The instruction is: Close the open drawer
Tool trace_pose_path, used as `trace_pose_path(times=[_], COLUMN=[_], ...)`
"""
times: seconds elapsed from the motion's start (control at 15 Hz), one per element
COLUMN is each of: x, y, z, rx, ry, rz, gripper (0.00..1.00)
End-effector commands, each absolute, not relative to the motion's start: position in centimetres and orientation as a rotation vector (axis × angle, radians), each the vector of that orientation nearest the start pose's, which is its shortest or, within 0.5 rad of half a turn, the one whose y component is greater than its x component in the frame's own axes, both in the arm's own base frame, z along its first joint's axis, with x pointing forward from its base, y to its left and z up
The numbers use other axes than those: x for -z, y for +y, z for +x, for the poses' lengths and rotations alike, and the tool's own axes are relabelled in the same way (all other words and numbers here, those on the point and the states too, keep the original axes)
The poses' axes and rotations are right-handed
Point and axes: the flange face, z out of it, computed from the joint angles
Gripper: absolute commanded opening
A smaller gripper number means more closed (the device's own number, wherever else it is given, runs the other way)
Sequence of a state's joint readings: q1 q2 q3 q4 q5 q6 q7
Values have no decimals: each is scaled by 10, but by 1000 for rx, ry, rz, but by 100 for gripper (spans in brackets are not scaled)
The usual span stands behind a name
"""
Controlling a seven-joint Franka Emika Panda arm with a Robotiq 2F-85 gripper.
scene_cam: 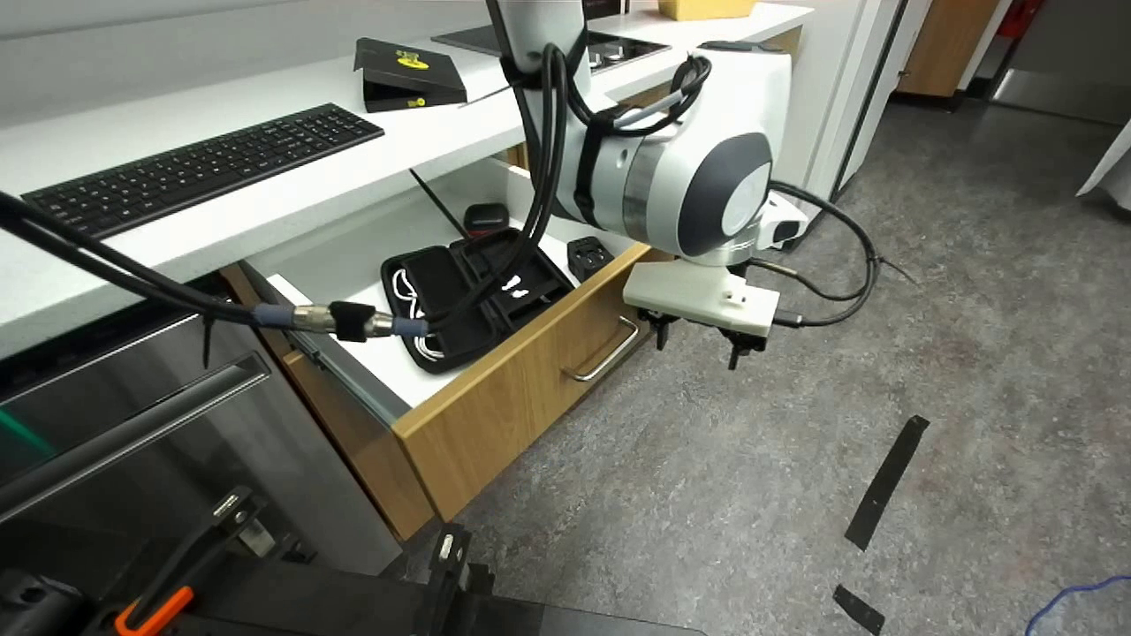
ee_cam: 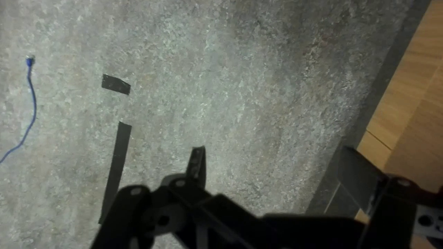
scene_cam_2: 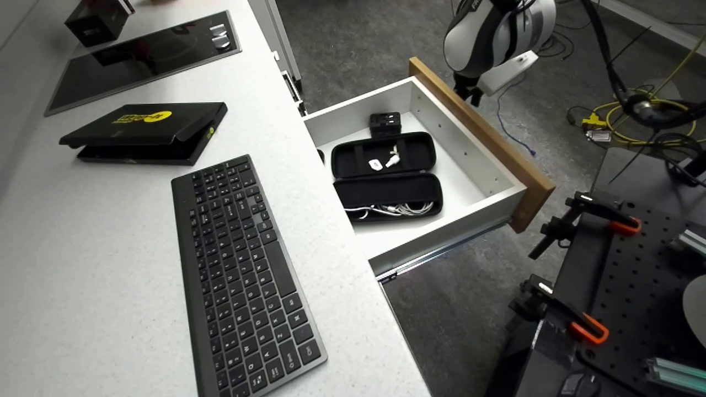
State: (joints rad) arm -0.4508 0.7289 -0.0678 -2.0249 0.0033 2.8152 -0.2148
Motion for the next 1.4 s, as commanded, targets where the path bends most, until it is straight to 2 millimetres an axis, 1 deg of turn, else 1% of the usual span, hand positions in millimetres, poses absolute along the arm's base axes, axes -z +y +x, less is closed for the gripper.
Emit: trace_pose_path(times=[0.0, 0.2, 0.27, 0.4, 0.47, 0.53, 0.67, 0.87, 0.93, 1.13, 1.27, 1.33], x=[-83, -78, -79, -83, -86, -88, -88, -85, -82, -66, -55, -50], y=[-243, -197, -183, -166, -177, -168, -161, -163, -167, -160, -141, -135], z=[551, 578, 586, 605, 590, 597, 602, 601, 599, 617, 628, 632], rx=[87, 24, 1, -31, 15, -5, -22, -26, -54, 15, 46, 49], ry=[259, 96, 61, 36, 90, 69, 49, 46, 64, 44, 5, -16], rz=[-3056, -2972, -2945, -2917, -2969, -2954, -2947, -2946, -2928, -2835, -2782, -2771], gripper=[100, 100, 100, 100, 100, 100, 100, 100, 100, 100, 100, 100])
